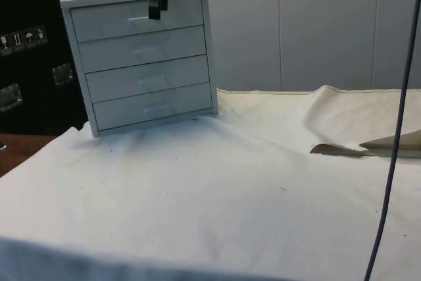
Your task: Open the drawer, then close it.
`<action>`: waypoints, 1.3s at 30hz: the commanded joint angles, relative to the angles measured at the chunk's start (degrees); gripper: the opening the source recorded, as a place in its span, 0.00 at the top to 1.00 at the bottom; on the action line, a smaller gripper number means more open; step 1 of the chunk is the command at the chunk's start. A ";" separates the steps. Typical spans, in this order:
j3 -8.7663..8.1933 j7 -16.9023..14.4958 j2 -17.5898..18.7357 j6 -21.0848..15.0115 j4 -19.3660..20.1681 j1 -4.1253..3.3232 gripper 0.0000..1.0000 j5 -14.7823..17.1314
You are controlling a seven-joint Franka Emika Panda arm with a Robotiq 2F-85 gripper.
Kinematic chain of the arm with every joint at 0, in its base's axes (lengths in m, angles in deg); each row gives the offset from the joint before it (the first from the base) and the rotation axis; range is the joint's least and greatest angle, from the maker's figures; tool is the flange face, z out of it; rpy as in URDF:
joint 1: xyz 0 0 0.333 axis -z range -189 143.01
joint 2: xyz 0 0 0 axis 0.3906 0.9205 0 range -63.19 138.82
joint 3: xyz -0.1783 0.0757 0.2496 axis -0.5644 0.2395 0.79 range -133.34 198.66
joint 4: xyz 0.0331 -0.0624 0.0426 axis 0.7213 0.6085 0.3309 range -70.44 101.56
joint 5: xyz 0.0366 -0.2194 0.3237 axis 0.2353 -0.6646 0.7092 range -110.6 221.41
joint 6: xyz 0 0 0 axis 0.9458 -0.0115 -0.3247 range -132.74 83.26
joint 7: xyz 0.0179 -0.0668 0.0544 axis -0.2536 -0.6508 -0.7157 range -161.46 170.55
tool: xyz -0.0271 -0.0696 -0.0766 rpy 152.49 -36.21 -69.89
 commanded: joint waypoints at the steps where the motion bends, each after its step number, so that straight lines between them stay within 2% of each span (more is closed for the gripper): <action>1: -0.11 -0.34 0.06 -0.11 -0.06 0.00 0.00 0.00; 9: -0.34 -2.52 0.34 -4.98 1.15 0.06 0.00 -0.74; 10: -0.34 -2.64 0.34 -4.35 1.09 0.00 0.00 -0.17; 12: -0.34 -2.86 0.46 -6.53 1.60 0.06 0.00 -1.26; 17: -0.34 -2.98 1.03 -8.54 1.95 0.06 0.00 -2.35; 18: -0.34 -3.09 0.63 -7.62 2.01 0.00 0.00 -1.72; 20: -0.40 -3.04 1.55 -9.00 1.78 0.06 0.00 -3.27; 26: -0.52 -2.92 2.46 -9.17 1.20 0.06 0.00 -5.90; 27: -0.40 -3.09 2.06 -8.94 1.49 0.00 0.00 -5.21; 34: -0.57 -2.86 3.27 -9.22 0.57 0.06 0.00 -8.48; 35: -0.52 -3.09 2.86 -8.94 0.86 0.00 0.00 -7.85; 36: -0.63 -2.86 3.50 -9.28 0.40 0.06 0.00 -9.22; 39: -0.63 -3.04 4.13 -9.91 0.23 0.06 0.00 -10.14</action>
